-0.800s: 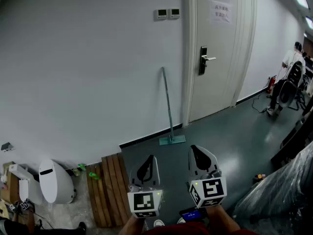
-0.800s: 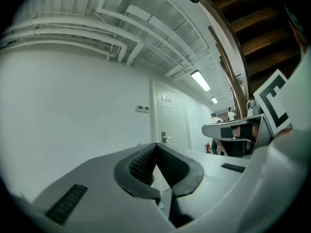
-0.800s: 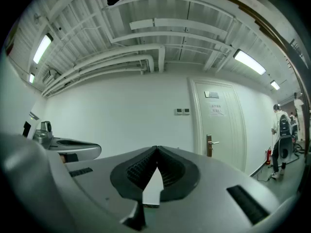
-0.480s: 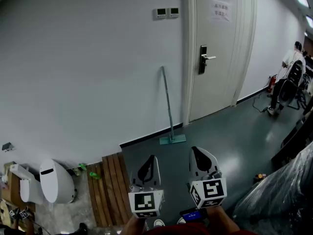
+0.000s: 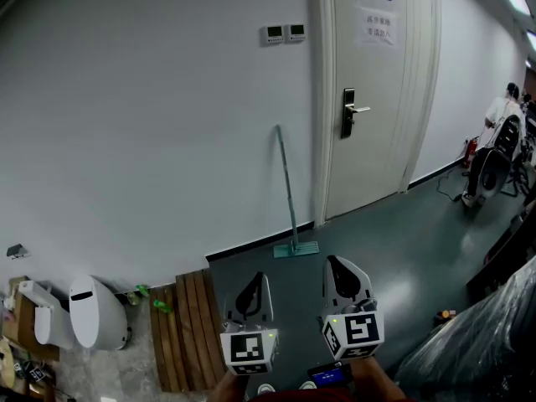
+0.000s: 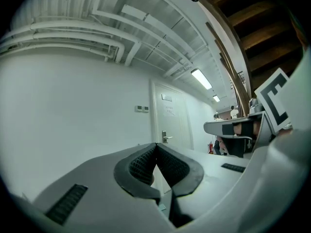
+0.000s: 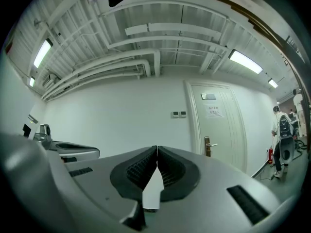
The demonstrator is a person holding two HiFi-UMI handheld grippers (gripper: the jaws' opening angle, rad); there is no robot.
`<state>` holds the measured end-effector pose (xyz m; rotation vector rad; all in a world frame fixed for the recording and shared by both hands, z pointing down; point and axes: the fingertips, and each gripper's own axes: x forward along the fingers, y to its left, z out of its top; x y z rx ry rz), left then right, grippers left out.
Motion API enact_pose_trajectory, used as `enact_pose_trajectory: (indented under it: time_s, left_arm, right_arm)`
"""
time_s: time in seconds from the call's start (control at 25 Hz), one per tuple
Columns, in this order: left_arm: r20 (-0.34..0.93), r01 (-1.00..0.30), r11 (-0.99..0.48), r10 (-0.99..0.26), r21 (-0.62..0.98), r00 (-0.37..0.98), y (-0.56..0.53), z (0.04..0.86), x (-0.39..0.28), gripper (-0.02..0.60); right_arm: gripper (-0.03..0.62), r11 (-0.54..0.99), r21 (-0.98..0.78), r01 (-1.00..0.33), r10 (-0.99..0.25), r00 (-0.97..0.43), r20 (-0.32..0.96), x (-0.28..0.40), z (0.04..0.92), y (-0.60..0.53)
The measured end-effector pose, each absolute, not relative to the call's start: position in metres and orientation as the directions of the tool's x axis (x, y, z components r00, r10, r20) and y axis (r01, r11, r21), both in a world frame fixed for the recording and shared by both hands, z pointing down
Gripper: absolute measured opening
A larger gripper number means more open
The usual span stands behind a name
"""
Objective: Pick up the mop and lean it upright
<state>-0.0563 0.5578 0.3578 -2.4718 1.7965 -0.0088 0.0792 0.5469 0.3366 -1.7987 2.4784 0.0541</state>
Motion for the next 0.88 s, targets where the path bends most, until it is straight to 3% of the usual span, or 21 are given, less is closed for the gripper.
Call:
enact_pose_trajectory:
  time_s: [0.56,0.88]
  left_arm:
    - [-0.040,-0.964,-0.262,-0.964,-0.043,0.264,0.537,0.358,-0.021,0.014]
    - [-0.037,-0.959,-0.277,-0.960,-0.057,0.279,0.507,0.363,-0.024,0.014]
  right_arm:
    - [0.018,0.383,-0.032,-0.923,-0.921,-0.380,-0.084,0.117,0.348,0.528]
    - [0.018,0.330,-0.033,-0.943,-0.939,-0.325,-0.109,0.119,0.349,0.504]
